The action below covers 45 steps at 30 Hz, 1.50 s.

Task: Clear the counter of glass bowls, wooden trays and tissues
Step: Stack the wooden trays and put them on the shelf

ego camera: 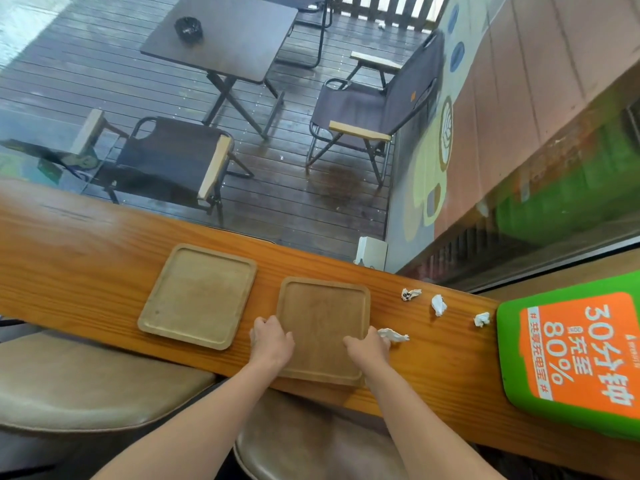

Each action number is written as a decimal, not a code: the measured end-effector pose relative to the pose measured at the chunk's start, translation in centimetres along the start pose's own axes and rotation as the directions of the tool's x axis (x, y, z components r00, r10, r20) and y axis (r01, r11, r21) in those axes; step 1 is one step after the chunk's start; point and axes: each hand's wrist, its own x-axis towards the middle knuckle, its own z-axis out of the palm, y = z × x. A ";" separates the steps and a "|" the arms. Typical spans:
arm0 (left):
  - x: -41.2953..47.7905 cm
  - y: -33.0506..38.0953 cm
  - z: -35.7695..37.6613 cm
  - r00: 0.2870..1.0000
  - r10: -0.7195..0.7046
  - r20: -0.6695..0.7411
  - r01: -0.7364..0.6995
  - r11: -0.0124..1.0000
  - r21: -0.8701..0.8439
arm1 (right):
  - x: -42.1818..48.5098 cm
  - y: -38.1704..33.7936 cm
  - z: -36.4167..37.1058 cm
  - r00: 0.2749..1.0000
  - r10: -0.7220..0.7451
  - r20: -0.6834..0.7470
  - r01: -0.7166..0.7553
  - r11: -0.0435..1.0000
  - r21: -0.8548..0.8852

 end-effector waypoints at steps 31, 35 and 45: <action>7.9 -9.9 -16.1 0.967 0.245 0.072 -0.242 0.969 -0.042 | -7.8 -12.2 11.5 0.955 -0.232 0.185 0.241 0.970 -0.028; 10.7 -12.9 -18.7 0.970 0.242 0.008 -0.242 0.969 0.043 | -8.0 -13.9 15.3 0.970 -0.207 0.126 0.214 0.976 -0.045; 13.8 -16.9 -19.8 0.986 0.164 -0.033 -0.159 0.980 0.121 | -7.6 -14.5 20.6 0.991 -0.129 -0.041 0.128 0.991 -0.026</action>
